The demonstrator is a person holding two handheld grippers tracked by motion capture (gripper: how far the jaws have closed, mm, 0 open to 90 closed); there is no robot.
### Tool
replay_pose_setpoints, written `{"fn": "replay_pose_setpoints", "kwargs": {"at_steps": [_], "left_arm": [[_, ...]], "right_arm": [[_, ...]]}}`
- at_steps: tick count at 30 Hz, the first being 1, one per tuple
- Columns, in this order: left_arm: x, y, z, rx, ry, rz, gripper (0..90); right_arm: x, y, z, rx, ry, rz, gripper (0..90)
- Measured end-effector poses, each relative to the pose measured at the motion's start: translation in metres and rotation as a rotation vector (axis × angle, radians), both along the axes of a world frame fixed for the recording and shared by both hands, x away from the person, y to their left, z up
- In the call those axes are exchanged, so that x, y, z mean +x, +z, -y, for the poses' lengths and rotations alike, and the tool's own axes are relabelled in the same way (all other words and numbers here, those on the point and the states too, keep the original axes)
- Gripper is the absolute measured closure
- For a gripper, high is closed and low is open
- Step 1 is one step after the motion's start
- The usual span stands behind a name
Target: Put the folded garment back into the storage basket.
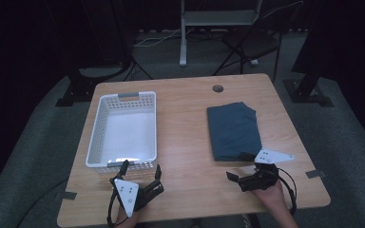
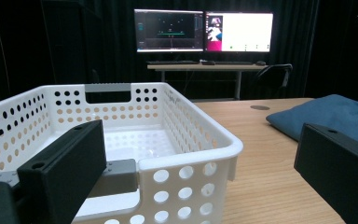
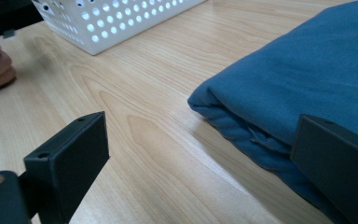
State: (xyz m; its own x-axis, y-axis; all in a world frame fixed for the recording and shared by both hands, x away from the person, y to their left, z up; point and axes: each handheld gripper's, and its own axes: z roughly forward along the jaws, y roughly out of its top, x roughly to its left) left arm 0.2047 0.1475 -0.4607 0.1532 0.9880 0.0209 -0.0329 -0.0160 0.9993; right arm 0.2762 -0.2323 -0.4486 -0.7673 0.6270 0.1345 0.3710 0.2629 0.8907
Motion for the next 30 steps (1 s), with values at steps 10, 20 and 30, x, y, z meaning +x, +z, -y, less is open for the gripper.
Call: {"fn": "replay_pose_setpoints", "kwargs": {"at_steps": [10,20,30], "left_arm": [[0.0,0.0,0.0,0.001,0.0,-0.003,3.5],[0.001,0.0,0.0,0.001,0.0,-0.004,3.5],[0.001,0.0,0.0,0.001,-0.001,-0.004,3.5]], "right_arm": [[-0.002,0.002,0.0,0.02,0.027,-0.015,4.2],[-0.007,0.013,-0.007,0.018,0.061,-0.005,4.2],[-0.01,0.027,-0.007,0.015,0.074,0.011,4.2]]}}
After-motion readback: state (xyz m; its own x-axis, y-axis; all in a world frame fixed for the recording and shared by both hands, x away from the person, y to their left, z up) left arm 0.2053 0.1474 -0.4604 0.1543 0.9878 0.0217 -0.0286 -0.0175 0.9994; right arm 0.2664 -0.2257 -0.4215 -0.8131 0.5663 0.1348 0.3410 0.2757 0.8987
